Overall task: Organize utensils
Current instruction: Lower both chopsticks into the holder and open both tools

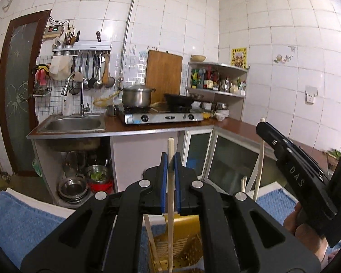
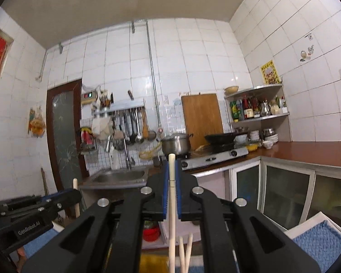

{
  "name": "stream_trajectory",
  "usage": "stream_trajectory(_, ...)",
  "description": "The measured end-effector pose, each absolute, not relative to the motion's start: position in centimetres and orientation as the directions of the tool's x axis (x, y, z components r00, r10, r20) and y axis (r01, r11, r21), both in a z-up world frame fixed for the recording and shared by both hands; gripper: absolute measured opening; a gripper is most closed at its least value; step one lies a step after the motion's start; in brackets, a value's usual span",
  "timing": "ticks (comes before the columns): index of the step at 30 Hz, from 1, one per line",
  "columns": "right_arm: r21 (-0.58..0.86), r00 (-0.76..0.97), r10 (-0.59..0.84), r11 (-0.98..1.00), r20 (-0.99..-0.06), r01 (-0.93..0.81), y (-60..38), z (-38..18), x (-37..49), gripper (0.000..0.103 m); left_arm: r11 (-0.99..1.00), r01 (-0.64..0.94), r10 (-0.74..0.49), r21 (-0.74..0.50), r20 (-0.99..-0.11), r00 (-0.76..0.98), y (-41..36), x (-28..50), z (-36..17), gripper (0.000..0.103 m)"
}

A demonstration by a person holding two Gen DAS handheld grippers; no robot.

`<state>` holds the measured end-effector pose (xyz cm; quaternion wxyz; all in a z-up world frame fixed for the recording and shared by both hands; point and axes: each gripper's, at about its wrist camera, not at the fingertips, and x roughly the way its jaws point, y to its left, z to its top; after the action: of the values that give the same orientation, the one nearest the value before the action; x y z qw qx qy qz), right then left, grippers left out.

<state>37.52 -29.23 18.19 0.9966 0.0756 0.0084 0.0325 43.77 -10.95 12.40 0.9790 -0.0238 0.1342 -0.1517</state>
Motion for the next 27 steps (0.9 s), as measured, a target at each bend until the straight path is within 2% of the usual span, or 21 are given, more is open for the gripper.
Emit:
stream_trajectory(10, 0.098, 0.992, 0.086, 0.992, -0.097, -0.076, -28.8, 14.2, 36.3, 0.006, 0.963, 0.261, -0.267, -0.06, -0.311, 0.912, -10.7, 43.3, 8.4, 0.004)
stream_trajectory(20, 0.1, 0.978, 0.094, 0.992, -0.186, -0.077, -29.1, 13.3, 34.9, 0.007, 0.968, 0.251, -0.247, -0.026, -0.305, 0.92, -10.8, 41.2, 9.7, 0.005)
stream_trajectory(22, 0.101, 0.974, 0.099, 0.992, -0.202, -0.08, -29.3, 13.7, 34.6, 0.007, 0.967, 0.251, -0.251, -0.038, -0.309, 0.917, -10.4, 40.7, 10.5, 0.011)
stream_trajectory(23, 0.099, 0.972, 0.097, 0.992, -0.215, -0.077, -29.3, 14.0, 34.3, 0.008, 0.967, 0.249, -0.25, -0.044, -0.312, 0.917, -10.2, 40.4, 10.8, 0.022)
stream_trajectory(24, 0.099, 0.969, 0.096, 0.992, -0.229, -0.075, -29.4, 14.4, 34.1, 0.016, 0.969, 0.241, -0.246, -0.054, -0.311, 0.918, -9.8, 39.9, 11.2, 0.034)
stream_trajectory(25, 0.105, 0.965, 0.097, 0.992, -0.242, -0.074, -29.6, 14.7, 33.8, 0.024, 0.971, 0.23, -0.237, -0.059, -0.308, 0.921, -9.5, 39.5, 11.5, 0.04)
stream_trajectory(26, 0.109, 0.965, 0.095, 0.992, -0.245, -0.07, -29.6, 15.0, 33.4, 0.04, 0.973, 0.221, -0.229, -0.06, -0.305, 0.924, -9.2, 39.1, 11.8, 0.048)
stream_trajectory(27, 0.106, 0.966, 0.086, 0.992, -0.245, -0.062, -29.7, 15.3, 32.8, 0.043, 0.975, 0.212, -0.22, -0.059, -0.306, 0.926, -8.8, 38.5, 12.2, 0.052)
